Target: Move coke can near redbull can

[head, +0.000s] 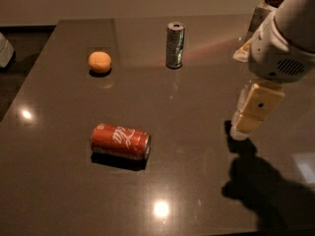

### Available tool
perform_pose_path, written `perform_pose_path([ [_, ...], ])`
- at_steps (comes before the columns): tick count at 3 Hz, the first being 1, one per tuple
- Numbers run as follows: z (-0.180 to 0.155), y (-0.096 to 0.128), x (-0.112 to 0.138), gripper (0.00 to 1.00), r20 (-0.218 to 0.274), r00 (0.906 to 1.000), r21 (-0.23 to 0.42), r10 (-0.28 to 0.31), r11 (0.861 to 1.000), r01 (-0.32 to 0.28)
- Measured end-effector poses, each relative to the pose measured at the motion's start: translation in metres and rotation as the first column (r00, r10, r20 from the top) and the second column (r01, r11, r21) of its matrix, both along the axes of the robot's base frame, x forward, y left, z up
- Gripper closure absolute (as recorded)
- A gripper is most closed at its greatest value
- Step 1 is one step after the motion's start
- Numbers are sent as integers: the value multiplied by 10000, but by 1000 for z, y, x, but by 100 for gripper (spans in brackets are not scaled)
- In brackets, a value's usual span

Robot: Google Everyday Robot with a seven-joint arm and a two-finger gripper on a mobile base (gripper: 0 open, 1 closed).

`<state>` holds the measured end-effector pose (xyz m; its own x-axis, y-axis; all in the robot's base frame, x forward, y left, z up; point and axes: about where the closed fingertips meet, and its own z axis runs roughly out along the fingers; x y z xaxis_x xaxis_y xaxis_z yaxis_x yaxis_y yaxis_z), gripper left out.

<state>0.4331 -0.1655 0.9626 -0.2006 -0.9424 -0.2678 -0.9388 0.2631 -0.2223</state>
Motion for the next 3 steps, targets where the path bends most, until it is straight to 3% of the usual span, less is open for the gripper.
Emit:
perform_pose_path([
  [1, -11, 36, -10, 0, -303, 9995, 681, 20, 9977, 1],
  [2, -25, 76, -18, 0, -637, 9979, 1729, -69, 9848, 178],
  [3, -43, 122, -23, 0, -473, 9988, 2912, -137, 9563, 269],
])
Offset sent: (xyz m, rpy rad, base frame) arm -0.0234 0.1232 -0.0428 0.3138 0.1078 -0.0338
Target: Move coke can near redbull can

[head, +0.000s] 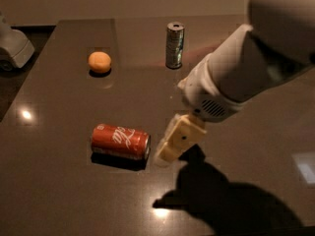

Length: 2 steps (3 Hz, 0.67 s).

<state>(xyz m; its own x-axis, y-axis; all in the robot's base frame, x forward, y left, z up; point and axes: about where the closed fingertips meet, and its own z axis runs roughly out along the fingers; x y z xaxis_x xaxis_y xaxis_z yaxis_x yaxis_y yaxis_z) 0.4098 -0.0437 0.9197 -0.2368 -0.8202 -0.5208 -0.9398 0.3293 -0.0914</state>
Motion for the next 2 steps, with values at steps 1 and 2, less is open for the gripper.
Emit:
perform_pose_path([
  [1, -15, 22, 2, 0, 407, 9991, 280, -127, 9995, 116],
  [2, -41, 53, 2, 0, 626, 9977, -80, 242, 9997, -238],
])
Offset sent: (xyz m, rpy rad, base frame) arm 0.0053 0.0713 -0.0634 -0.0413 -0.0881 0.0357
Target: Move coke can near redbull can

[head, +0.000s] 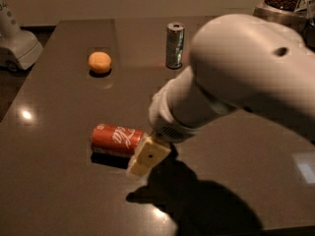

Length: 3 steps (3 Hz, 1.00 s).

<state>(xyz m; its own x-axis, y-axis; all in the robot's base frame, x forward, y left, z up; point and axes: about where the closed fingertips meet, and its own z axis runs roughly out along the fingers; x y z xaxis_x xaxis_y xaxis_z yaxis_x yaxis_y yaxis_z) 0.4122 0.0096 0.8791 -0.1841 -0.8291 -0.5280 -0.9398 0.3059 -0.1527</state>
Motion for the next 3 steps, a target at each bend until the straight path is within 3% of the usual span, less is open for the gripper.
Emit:
perform_pose_path([
  [1, -14, 18, -2, 0, -84, 9991, -362, 423, 9984, -426],
  [2, -27, 30, -5, 17, -352, 9967, -710, 725, 9947, -749],
  [3, -30, 33, 0, 41, -650, 9941, -932, 866, 9913, -924],
])
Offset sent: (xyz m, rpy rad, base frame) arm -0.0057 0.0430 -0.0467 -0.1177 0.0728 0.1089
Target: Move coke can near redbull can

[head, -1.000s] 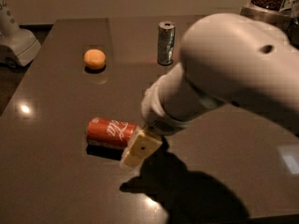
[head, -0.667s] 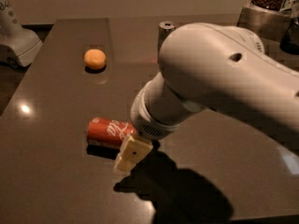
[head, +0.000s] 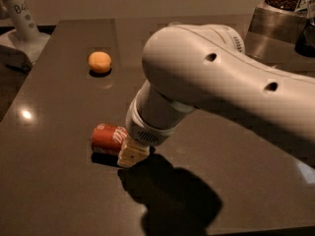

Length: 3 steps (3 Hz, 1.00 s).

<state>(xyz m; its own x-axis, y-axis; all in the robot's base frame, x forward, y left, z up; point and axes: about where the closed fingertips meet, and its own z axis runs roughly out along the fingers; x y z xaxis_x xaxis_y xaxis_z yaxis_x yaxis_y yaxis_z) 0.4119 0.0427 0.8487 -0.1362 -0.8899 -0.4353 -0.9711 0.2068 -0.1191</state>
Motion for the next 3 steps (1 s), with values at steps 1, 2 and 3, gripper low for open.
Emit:
perform_pose_path([
  [1, 11, -5, 9, 63, -127, 9999, -66, -4, 10000, 3],
  [2, 36, -21, 32, 87, 95, 9993, -158, -375, 9992, 376],
  [3, 58, -42, 67, 100, 352, 9953, -134, -902, 9958, 907],
])
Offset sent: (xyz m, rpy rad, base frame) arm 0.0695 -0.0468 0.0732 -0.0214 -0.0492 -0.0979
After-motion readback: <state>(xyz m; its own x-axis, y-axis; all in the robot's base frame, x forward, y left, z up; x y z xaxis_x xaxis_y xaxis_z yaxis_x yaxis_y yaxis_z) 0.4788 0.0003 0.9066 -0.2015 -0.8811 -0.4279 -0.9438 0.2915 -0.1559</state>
